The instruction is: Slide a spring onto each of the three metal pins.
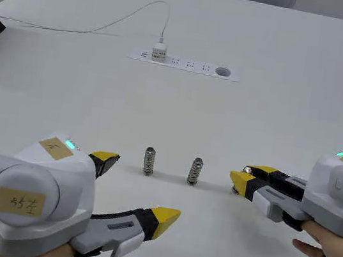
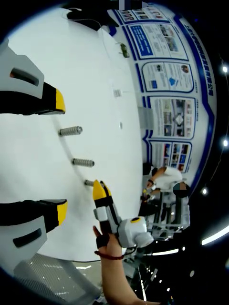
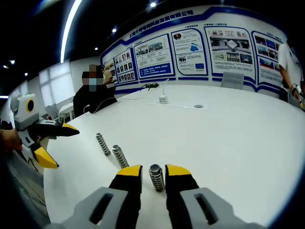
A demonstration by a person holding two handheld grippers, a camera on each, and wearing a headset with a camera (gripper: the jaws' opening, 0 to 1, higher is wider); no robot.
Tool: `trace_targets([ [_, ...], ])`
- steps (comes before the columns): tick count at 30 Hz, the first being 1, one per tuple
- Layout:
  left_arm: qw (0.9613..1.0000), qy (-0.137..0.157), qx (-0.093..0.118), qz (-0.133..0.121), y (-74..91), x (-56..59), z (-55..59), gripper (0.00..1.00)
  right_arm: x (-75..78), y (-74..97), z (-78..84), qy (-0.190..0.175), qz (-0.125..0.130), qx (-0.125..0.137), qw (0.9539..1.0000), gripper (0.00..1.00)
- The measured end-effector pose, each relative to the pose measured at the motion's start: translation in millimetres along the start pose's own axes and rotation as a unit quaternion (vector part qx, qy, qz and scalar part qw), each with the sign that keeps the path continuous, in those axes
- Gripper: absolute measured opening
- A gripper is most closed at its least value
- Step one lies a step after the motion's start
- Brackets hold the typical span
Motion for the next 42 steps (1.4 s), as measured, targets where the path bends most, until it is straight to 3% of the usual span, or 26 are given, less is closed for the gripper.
trace_targets([
  [20, 0.9998, 0.005, -0.018, -0.01, 11.4, -5.0, -4.6, 0.71, -16.1, 39.9, -23.0, 0.004, 0.014, 0.004, 0.9999, 0.42],
  [32, 0.9995, 0.0, -0.027, -0.018, 24.1, -7.1, -7.8, 0.71, -27.3, 65.0, -22.7, -0.006, 0.007, -0.007, 0.9999, 0.54],
  [42, 0.9995, 0.001, -0.023, -0.024, 35.5, -6.2, -8.9, 0.73, -34.8, 80.5, -15.8, -0.003, 0.012, -0.011, 0.9999, 0.63],
])
Point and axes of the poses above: the centre of the closed fingertips' face, and the gripper's own axes: y roughly backward along the fingers, x roughly to its right, z roughly out of its underside, the point moved 7 cm from there along y, roughly backward along the fingers, and after that the axes turned 1 degree about y, right-handed, at the moved point
